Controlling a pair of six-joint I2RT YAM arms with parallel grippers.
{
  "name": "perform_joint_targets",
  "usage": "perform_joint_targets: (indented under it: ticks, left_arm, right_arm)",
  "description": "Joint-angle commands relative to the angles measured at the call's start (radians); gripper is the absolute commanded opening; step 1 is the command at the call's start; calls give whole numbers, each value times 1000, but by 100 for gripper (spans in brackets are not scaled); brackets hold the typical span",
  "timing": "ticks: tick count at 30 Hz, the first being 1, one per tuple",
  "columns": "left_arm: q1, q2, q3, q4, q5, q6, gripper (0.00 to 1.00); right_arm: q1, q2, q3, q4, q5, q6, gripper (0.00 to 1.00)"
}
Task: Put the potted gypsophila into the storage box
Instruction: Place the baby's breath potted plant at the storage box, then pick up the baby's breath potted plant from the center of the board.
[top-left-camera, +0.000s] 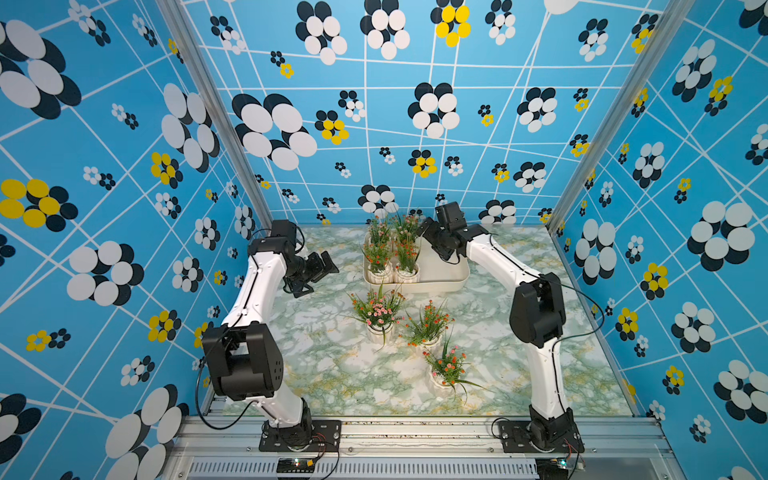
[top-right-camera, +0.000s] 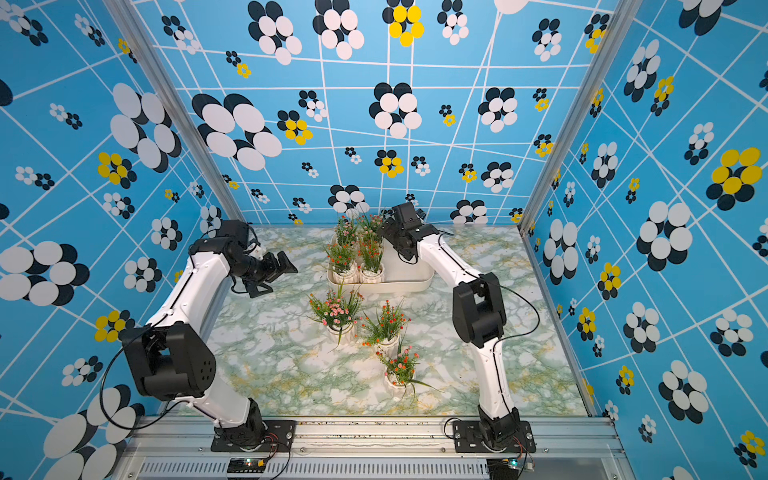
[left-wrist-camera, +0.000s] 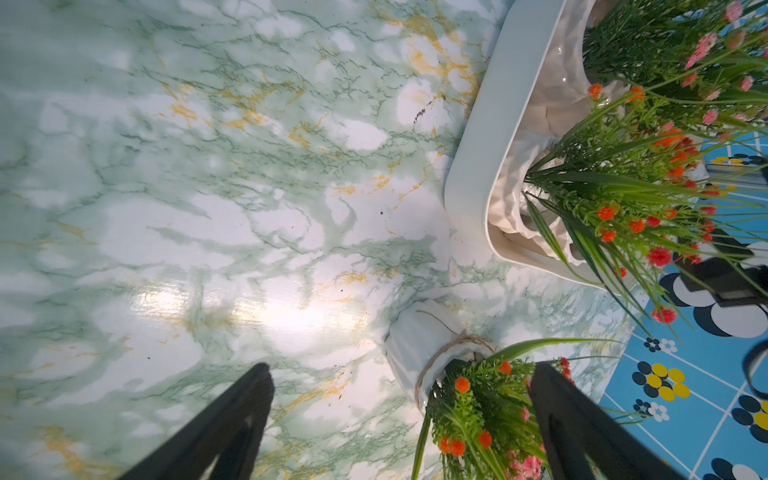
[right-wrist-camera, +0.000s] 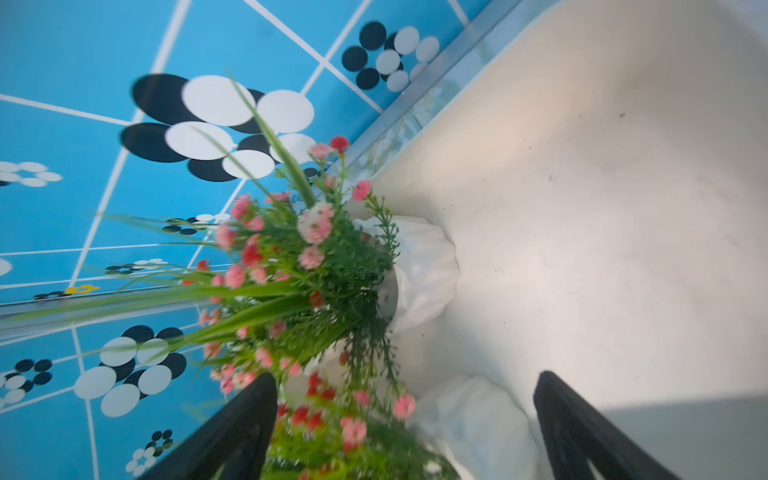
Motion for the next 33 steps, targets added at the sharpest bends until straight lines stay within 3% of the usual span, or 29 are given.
perform_joint_targets:
  ticks: [1, 5, 7, 10, 14, 20, 23, 27, 33]
  left_arm:
    - [21, -97, -67, -68, -27, 3, 99]
    - [62, -199, -167, -111, 12, 9, 99]
    - [68, -258, -213, -130, 1, 16, 99]
    - [69, -341, -289, -157, -13, 12, 100]
    - [50, -465, -414, -174, -6, -24, 99]
    - [-89, -612, -524, -207, -75, -131, 100]
    - [-193, -632, -567, -165, -100, -213, 99]
    - [-303, -606, -602, -52, -117, -321, 99]
    - [-383, -518, -603, 88, -149, -437, 99]
  right_arm:
    - [-19, -128, -128, 48, 72, -88, 99]
    - [-92, -258, -455, 345, -51, 24, 99]
    - [-114, -314, -573, 426, -52, 26, 99]
    - [-97, -347, -500, 143, 103, -132, 99]
    - [-95, -405, -500, -9, 225, -207, 99]
    - [-99, -567, -661, 10, 323, -237, 99]
    - [-108, -628, -751, 20, 349, -233, 99]
    - [-112, -627, -739, -119, 385, -275, 98]
    - [-119, -682, -805, -121, 365, -356, 95]
